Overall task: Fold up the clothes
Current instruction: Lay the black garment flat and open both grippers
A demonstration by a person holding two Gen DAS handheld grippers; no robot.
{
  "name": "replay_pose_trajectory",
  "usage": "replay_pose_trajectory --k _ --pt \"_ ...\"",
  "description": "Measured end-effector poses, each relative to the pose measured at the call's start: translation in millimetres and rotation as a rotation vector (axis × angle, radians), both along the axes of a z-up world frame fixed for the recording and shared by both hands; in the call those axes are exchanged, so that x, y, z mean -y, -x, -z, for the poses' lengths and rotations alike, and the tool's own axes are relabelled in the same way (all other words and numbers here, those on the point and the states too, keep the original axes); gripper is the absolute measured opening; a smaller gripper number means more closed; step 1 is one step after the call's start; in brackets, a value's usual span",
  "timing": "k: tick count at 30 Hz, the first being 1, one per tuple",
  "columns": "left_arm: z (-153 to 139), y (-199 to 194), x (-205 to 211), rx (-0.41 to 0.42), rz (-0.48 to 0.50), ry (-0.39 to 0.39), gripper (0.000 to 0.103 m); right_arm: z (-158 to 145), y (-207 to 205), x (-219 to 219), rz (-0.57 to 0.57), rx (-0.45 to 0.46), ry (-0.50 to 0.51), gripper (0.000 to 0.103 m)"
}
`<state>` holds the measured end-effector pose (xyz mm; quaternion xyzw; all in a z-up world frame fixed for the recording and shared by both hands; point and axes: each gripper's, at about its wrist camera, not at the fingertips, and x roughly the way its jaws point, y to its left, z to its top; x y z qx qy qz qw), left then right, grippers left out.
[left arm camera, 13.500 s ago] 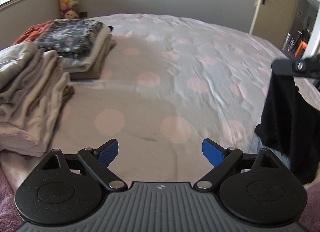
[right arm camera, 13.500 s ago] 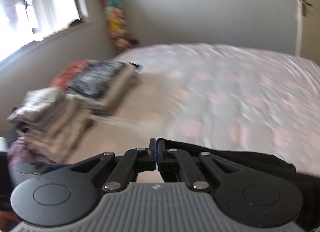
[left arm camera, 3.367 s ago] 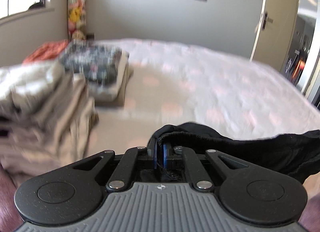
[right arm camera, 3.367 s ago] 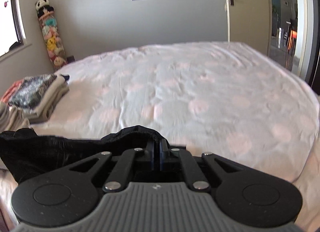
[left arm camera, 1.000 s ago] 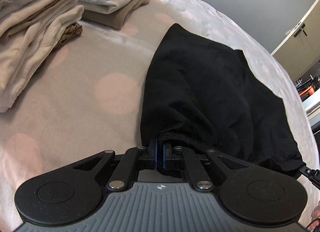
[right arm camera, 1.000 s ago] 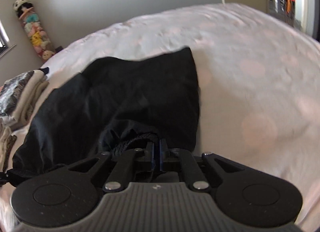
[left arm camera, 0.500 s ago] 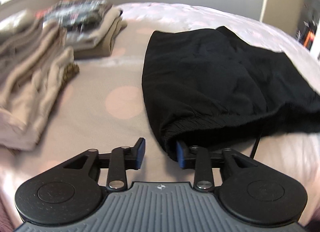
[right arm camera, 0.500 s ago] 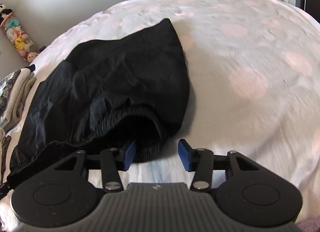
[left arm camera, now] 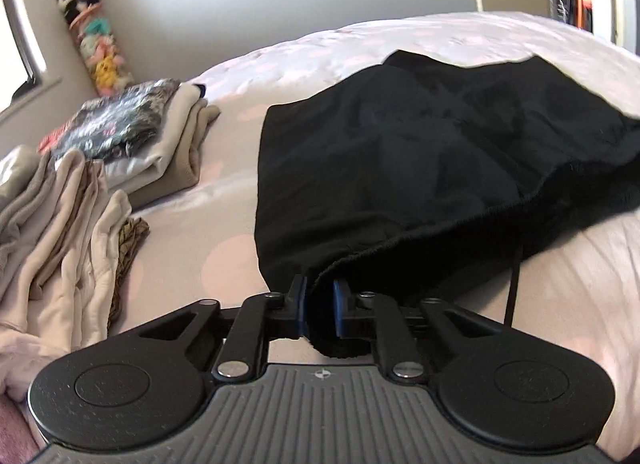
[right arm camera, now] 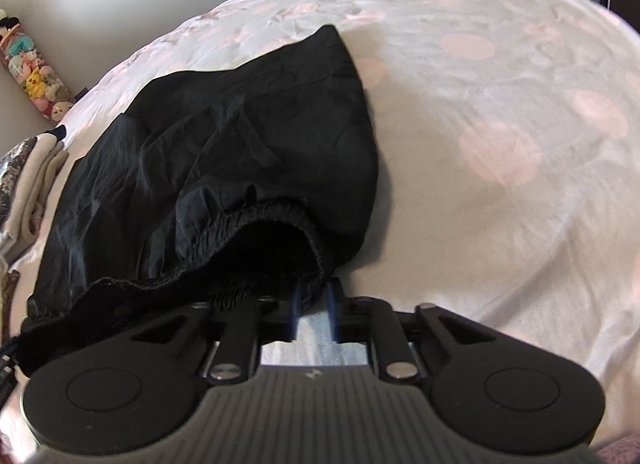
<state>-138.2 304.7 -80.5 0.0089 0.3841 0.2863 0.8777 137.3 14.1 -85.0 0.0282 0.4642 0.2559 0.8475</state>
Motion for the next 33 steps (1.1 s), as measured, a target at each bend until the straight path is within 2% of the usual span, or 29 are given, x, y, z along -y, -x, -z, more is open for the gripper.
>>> replay_pose_trajectory --k 1,5,8,11,15,19,21,23,25,26,28,29,32,33 --pt "-3 3 -3 0.014 -0.005 0.017 0.004 -2 1 1 0.003 0.011 -0.003 0.005" --pt "-19 16 -12 0.09 -0.046 0.07 0.003 -13 12 10 0.001 0.033 -0.013 0.003" --pt "-27 28 -32 0.16 -0.14 0.197 0.003 -16 24 15 -0.015 0.034 0.036 0.002" --pt "-12 29 -42 0.14 -0.168 0.266 0.003 -12 21 15 -0.008 0.01 0.07 0.002" --pt "15 24 -34 0.067 -0.149 0.243 0.003 -4 16 2 -0.02 -0.007 0.154 0.002" --pt "22 26 -36 0.082 -0.15 0.274 0.006 -1 13 0 -0.036 -0.029 0.184 0.003" --pt "19 30 -38 0.1 -0.159 0.296 0.013 -4 13 2 -0.033 -0.027 0.175 0.011" --pt "16 38 -43 0.118 -0.172 0.348 0.017 -8 18 6 -0.03 -0.011 0.163 0.013" --pt "12 46 -46 0.135 -0.18 0.403 0.022 -13 25 12 -0.036 0.002 0.127 0.028" --pt "11 51 -47 0.144 -0.18 0.432 0.025 -14 29 16 -0.043 0.01 0.1 0.04" --pt "8 61 -48 0.188 -0.174 0.485 0.038 -19 37 23 -0.066 0.039 0.026 0.041" --pt "6 66 -49 0.223 -0.171 0.509 0.048 -23 42 27 -0.081 0.057 -0.022 0.043" --pt "0 76 -52 0.325 -0.167 0.574 0.051 -26 42 37 -0.062 0.07 -0.102 0.055" --pt "-2 77 -54 0.358 -0.168 0.594 0.053 -24 39 40 -0.043 0.057 -0.116 0.056"
